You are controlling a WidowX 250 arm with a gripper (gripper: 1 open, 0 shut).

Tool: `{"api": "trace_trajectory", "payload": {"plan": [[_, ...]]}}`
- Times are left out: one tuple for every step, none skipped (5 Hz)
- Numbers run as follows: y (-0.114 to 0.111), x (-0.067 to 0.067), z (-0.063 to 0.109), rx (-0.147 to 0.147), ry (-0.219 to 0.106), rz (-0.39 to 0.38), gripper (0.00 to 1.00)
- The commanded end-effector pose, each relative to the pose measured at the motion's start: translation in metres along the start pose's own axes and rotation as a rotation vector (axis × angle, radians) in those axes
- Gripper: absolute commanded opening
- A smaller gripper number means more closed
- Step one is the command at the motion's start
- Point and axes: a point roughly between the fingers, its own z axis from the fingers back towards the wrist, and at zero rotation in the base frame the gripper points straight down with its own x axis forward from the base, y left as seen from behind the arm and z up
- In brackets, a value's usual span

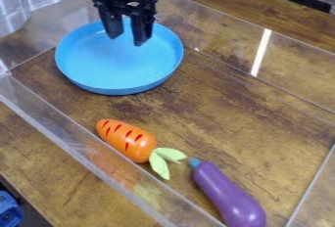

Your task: Move the carrot to the right side

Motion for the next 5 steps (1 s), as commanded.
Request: {"api": "trace_trajectory", "payload": {"plan": [[0.008, 0.002, 0.011, 0.023, -0.042, 0.054, 1.0], [0.003, 0.003, 0.003, 0.026, -0.039, 0.071, 1.0], [-0.004, 0.003, -0.004, 0.031, -0.037, 0.086, 1.0], [0.003, 0.008, 0.002, 0.036, -0.04, 0.062, 1.0], [0.009, 0.013, 0.008, 0.042, -0.043, 0.038, 1.0]]}}
